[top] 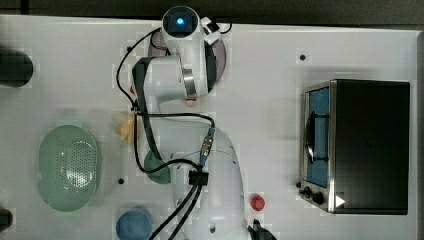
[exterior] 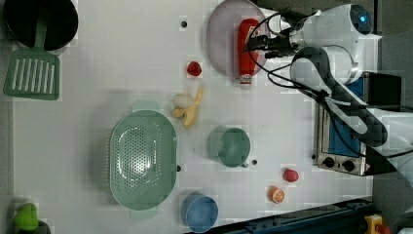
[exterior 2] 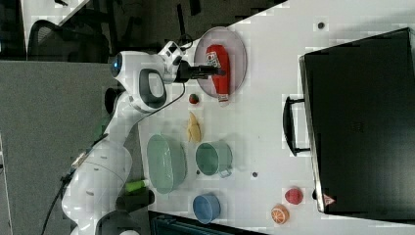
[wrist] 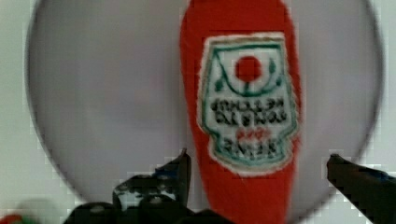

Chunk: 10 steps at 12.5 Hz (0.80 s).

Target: Pick ketchup from plate and place it on table.

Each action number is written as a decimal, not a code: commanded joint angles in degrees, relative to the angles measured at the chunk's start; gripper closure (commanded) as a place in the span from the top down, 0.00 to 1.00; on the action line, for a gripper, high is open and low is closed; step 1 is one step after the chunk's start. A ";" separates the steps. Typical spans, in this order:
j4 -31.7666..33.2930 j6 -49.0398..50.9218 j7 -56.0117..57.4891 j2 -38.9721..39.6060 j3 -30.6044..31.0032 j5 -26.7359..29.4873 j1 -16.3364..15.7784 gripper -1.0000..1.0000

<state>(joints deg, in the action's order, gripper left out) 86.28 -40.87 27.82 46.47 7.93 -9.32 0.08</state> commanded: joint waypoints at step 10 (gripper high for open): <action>-1.38 -6.39 2.37 2.39 -0.32 -0.14 -0.15 0.60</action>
<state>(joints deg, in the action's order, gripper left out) 85.72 -47.17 28.16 51.14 7.65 -9.51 -0.12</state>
